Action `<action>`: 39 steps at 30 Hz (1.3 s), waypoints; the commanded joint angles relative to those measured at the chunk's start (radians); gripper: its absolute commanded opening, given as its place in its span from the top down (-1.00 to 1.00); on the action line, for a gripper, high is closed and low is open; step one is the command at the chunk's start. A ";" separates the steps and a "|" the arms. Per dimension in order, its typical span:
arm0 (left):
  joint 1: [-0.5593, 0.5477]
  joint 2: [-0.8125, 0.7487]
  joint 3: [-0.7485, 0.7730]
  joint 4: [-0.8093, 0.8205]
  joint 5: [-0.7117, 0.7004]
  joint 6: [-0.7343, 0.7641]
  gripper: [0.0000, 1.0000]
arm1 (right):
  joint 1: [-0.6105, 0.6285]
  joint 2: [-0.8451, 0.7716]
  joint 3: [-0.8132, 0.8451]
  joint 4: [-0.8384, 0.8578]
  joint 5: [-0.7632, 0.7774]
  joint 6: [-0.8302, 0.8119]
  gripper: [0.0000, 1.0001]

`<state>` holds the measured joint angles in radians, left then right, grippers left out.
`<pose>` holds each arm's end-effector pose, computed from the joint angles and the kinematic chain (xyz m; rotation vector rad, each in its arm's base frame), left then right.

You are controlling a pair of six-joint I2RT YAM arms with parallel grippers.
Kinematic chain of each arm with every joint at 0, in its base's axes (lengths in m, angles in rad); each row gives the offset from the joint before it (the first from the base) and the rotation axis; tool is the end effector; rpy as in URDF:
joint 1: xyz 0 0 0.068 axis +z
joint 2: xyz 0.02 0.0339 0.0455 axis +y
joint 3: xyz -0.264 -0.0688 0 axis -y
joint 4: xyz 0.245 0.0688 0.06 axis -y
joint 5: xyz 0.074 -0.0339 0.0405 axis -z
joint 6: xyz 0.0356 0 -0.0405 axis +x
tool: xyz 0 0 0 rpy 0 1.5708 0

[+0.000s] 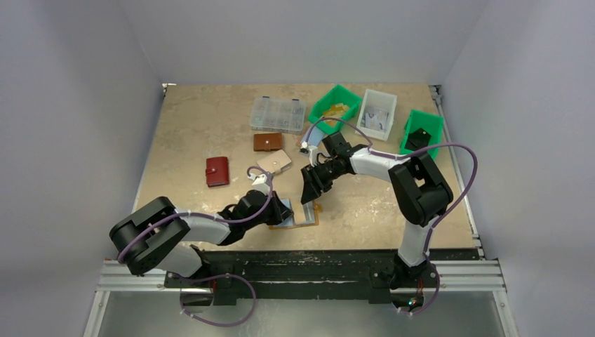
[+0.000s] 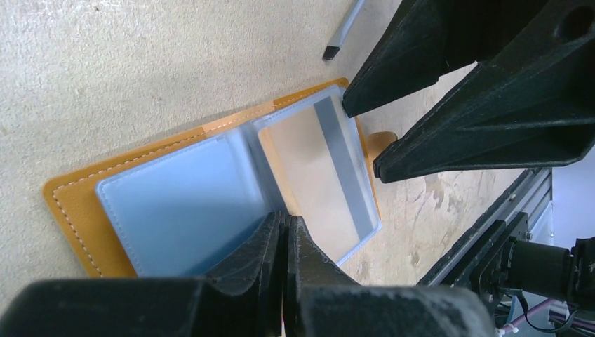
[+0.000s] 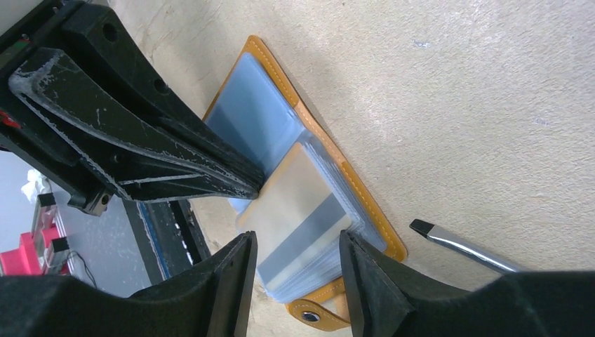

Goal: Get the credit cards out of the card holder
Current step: Remove the credit card from the card holder.

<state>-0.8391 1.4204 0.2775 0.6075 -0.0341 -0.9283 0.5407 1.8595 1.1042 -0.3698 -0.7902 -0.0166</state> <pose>0.1552 -0.1710 0.1206 -0.1236 2.2744 -0.9782 0.2934 0.2056 0.1529 -0.9738 2.4894 1.2281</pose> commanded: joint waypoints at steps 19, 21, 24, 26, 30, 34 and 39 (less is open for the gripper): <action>0.001 0.015 0.019 -0.044 -0.070 -0.025 1.00 | -0.010 -0.054 -0.006 0.000 -0.006 -0.015 -0.06; 0.001 0.017 0.019 -0.037 -0.067 -0.024 1.00 | -0.010 -0.045 -0.004 -0.005 -0.005 -0.015 -0.05; 0.001 0.017 0.017 -0.031 -0.063 -0.026 1.00 | -0.011 -0.032 -0.003 -0.007 0.011 -0.013 -0.05; 0.001 0.017 0.017 -0.029 -0.061 -0.027 1.00 | -0.011 -0.027 -0.004 -0.001 0.016 -0.011 -0.06; 0.001 0.020 0.015 -0.022 -0.057 -0.026 1.00 | -0.009 -0.012 -0.006 -0.006 -0.004 -0.004 -0.05; 0.001 0.024 0.015 -0.015 -0.051 -0.027 1.00 | -0.006 0.001 -0.001 -0.015 -0.032 -0.006 -0.01; 0.000 0.028 0.017 -0.008 -0.045 -0.026 1.00 | -0.003 0.009 0.003 -0.022 -0.048 -0.012 0.10</action>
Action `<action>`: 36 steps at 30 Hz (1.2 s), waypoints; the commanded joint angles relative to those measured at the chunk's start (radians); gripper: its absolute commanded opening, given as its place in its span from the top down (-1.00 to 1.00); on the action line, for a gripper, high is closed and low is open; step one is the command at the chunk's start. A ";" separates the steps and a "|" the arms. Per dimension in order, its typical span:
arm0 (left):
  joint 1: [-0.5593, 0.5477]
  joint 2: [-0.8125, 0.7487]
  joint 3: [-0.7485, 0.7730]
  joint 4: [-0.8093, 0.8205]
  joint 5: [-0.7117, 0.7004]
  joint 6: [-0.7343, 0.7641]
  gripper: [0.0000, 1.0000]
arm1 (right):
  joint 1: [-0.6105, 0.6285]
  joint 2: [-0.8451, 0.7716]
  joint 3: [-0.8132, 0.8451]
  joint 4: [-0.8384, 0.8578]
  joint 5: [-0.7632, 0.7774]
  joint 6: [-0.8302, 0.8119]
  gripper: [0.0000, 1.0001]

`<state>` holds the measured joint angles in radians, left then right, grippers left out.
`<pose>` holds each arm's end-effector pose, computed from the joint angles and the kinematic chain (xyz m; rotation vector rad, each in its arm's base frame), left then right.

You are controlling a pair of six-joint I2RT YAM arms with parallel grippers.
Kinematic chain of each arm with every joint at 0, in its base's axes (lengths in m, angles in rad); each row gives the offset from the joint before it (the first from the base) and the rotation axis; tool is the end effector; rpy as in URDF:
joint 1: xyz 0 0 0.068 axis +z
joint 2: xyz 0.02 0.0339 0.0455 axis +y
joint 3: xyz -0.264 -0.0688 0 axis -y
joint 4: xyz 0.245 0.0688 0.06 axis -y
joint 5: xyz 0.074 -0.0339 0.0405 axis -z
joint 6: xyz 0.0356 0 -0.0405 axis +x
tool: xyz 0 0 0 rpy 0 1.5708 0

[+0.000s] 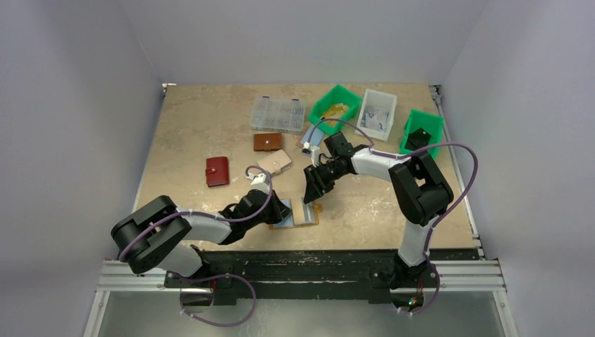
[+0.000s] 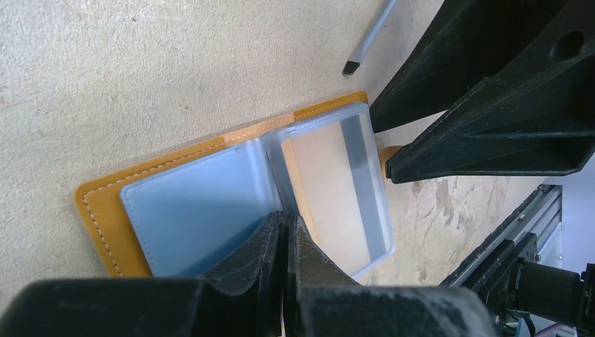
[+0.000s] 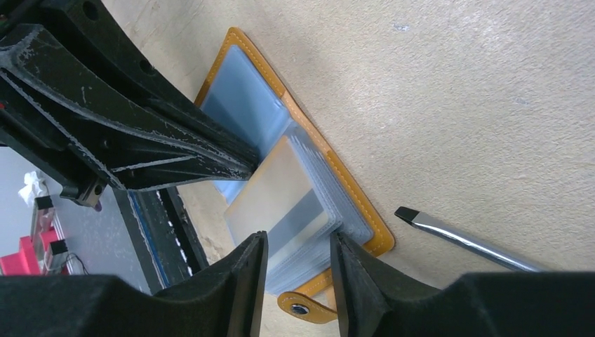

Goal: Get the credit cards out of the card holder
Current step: Remove the credit card from the card holder.

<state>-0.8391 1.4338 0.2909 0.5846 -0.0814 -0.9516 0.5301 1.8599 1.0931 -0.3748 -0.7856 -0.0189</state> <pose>0.1579 -0.1715 0.1190 -0.1800 2.2783 -0.9305 0.2932 0.2010 0.1496 -0.9576 2.5092 1.2197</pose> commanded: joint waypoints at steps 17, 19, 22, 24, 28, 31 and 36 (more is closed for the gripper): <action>0.001 -0.036 -0.014 0.041 0.017 -0.011 0.98 | 0.008 -0.004 0.025 -0.032 -0.226 -0.032 0.35; 0.001 -0.060 -0.017 0.032 0.016 -0.012 0.89 | 0.008 -0.003 0.025 -0.031 -0.240 -0.032 0.35; 0.001 -0.090 -0.027 0.030 0.020 -0.012 0.72 | 0.008 0.002 0.025 -0.033 -0.249 -0.032 0.35; 0.001 -0.105 -0.033 0.038 0.030 -0.012 0.62 | 0.008 0.005 0.025 -0.035 -0.257 -0.032 0.35; 0.001 -0.125 -0.043 0.064 0.057 -0.004 0.38 | 0.008 0.011 0.024 -0.034 -0.269 -0.032 0.34; 0.001 -0.129 -0.053 0.087 0.077 0.004 0.14 | 0.007 0.015 0.024 -0.034 -0.279 -0.031 0.34; 0.001 -0.134 -0.065 0.121 0.118 0.012 -0.22 | 0.009 0.032 0.019 -0.021 -0.304 -0.016 0.32</action>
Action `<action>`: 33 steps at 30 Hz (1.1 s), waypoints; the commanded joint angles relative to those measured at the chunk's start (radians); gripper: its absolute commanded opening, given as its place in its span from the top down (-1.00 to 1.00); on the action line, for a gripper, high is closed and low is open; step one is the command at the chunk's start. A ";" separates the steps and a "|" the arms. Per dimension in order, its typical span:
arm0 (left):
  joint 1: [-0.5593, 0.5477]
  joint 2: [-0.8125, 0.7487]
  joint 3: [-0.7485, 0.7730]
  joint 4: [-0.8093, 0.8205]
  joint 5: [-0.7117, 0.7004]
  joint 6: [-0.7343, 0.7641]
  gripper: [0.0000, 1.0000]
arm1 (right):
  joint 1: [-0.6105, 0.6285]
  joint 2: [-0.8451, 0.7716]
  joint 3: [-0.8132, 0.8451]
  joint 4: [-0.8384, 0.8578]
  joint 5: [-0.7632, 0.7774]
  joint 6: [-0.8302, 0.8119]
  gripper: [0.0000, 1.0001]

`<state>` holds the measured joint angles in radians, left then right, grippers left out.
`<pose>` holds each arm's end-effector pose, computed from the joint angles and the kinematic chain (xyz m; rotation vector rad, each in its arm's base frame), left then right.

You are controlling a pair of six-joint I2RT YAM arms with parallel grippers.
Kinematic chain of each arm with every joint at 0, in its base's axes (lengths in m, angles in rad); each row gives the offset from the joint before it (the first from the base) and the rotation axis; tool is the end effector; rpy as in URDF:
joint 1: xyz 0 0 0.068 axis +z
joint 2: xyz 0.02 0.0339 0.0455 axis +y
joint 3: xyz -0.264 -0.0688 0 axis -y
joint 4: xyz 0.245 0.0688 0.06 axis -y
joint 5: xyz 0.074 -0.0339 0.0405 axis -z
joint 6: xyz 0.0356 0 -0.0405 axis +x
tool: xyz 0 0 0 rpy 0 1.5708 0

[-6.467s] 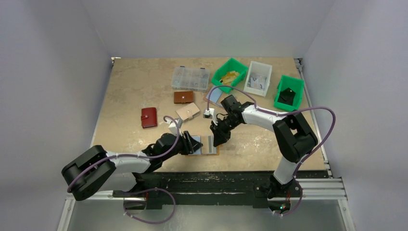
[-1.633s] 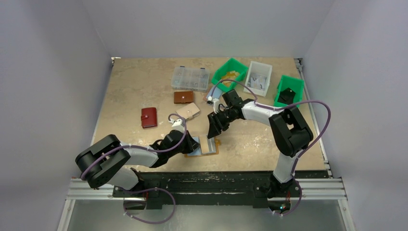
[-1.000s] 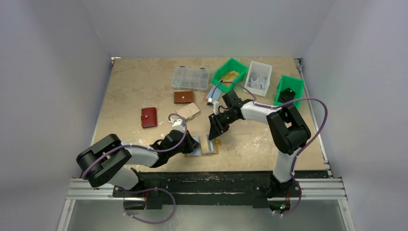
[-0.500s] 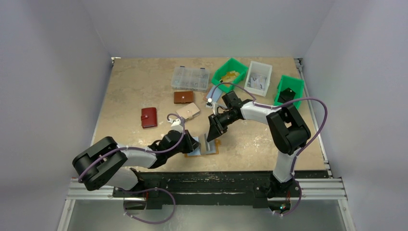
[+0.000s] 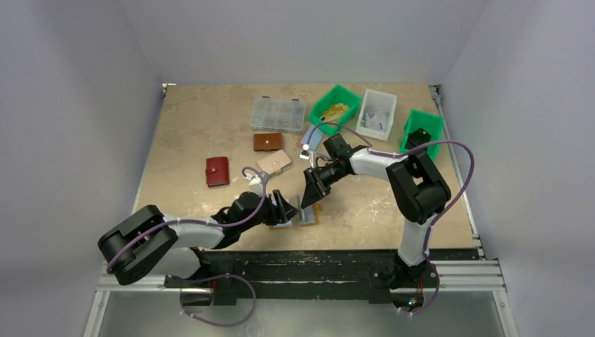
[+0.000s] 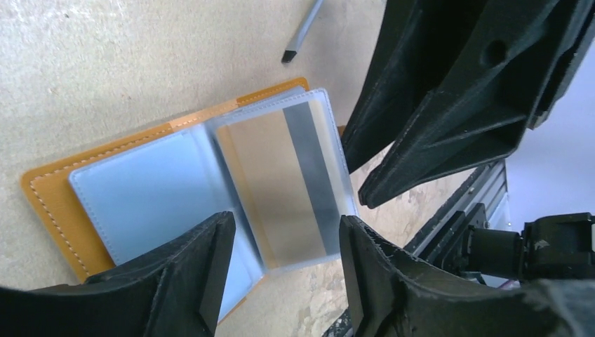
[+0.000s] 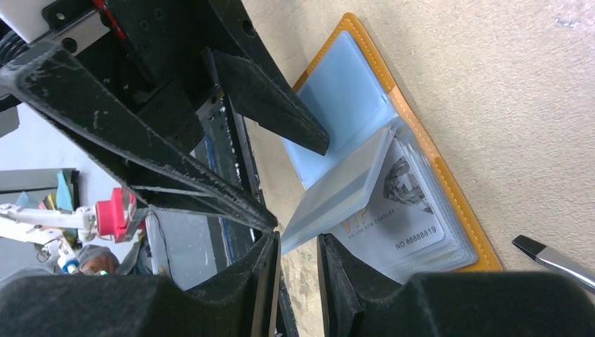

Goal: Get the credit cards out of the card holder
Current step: Remove the credit card from the card holder.

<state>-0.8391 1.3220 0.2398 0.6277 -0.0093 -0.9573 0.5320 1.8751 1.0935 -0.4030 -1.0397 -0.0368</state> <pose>0.1482 -0.1645 0.1331 -0.1373 2.2110 -1.0755 0.2860 0.2040 0.1501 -1.0114 2.4201 1.5714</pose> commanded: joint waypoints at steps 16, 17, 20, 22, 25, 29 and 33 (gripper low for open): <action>0.001 0.015 0.009 0.103 0.103 0.052 -0.50 | 0.014 0.041 0.005 0.056 -0.154 0.067 0.36; 0.000 0.017 0.012 0.102 0.102 0.051 -0.50 | 0.014 0.043 0.005 0.057 -0.152 0.066 0.37; 0.001 0.033 0.021 0.087 0.093 0.051 -0.50 | 0.015 0.047 0.005 0.056 -0.146 0.067 0.40; 0.001 0.040 0.026 0.072 0.081 0.041 -0.46 | 0.016 0.047 0.005 0.057 -0.137 0.067 0.41; 0.001 0.048 0.028 0.064 0.075 0.033 -0.32 | 0.016 0.048 0.005 0.055 -0.130 0.065 0.42; 0.001 0.040 0.019 0.074 0.077 0.028 -0.28 | 0.016 0.045 0.006 0.057 -0.116 0.065 0.42; 0.001 0.026 0.009 0.076 0.071 0.025 -0.23 | 0.016 0.043 0.009 0.057 -0.093 0.064 0.33</action>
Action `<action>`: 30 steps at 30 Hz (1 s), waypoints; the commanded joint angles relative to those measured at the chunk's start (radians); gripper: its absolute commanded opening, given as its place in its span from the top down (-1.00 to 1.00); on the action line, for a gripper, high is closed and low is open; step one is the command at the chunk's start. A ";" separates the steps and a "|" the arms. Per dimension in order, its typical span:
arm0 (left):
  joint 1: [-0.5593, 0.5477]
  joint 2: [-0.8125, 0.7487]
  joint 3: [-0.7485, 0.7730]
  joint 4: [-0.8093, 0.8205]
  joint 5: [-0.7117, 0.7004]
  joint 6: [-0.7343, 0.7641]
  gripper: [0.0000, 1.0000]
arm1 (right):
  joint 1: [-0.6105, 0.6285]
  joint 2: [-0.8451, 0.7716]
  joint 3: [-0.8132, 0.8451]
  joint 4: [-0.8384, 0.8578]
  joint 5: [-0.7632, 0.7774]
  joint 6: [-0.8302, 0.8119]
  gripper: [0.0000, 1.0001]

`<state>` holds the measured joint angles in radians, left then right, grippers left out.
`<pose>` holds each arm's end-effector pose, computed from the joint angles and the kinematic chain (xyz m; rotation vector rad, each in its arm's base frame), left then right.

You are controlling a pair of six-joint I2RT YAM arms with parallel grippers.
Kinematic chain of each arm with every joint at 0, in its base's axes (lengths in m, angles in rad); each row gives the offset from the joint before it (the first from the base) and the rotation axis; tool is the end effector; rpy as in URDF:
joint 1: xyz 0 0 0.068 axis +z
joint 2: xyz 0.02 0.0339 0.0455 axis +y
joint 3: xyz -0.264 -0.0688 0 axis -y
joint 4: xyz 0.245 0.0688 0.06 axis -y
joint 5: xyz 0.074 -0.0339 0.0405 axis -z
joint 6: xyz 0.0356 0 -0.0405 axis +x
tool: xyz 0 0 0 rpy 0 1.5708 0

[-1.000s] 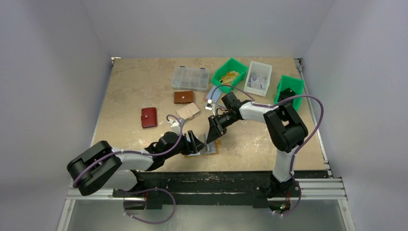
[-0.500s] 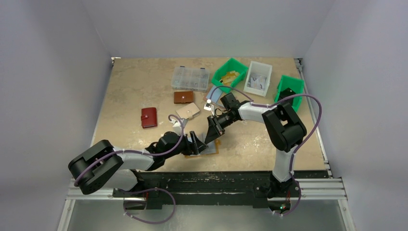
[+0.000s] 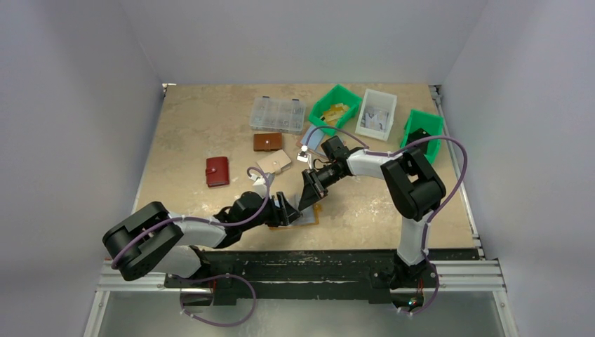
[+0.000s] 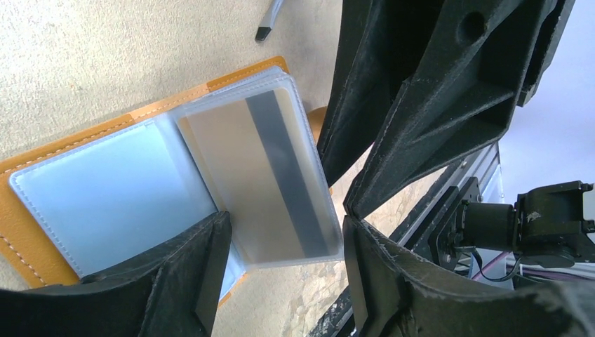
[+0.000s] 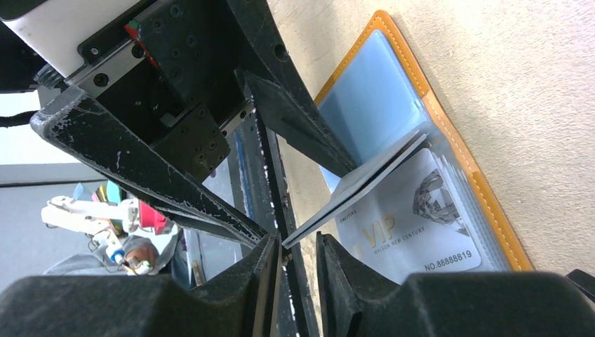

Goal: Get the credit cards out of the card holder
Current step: Remove the credit card from the card holder.

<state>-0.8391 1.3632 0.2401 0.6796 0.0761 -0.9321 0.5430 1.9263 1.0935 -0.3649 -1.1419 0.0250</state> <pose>0.1481 -0.1689 0.1300 -0.0500 2.2280 -1.1440 0.2859 0.2104 0.1374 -0.9690 2.4286 1.7378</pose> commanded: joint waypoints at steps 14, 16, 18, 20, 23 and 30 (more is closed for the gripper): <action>0.018 -0.004 -0.033 0.100 0.025 -0.020 -0.15 | 0.005 -0.007 0.016 0.009 0.076 -0.010 0.15; 0.018 -0.004 -0.036 0.105 0.031 -0.020 -0.16 | 0.005 -0.006 0.016 0.010 0.086 -0.009 0.15; 0.020 -0.004 -0.039 0.111 0.035 -0.018 -0.17 | 0.005 -0.006 0.014 0.011 0.096 -0.008 0.16; 0.023 -0.003 -0.039 0.113 0.039 -0.018 -0.18 | 0.005 -0.006 0.014 0.011 0.107 -0.008 0.17; 0.024 -0.003 -0.039 0.117 0.044 -0.019 -0.20 | 0.005 -0.007 0.014 0.012 0.122 -0.008 0.19; 0.026 -0.002 -0.045 0.121 0.048 -0.019 -0.22 | 0.005 -0.015 0.016 0.013 0.061 -0.012 0.15</action>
<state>-0.8204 1.3628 0.2039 0.7467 0.1074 -0.9508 0.5430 1.9263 1.0935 -0.3660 -1.0409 0.0235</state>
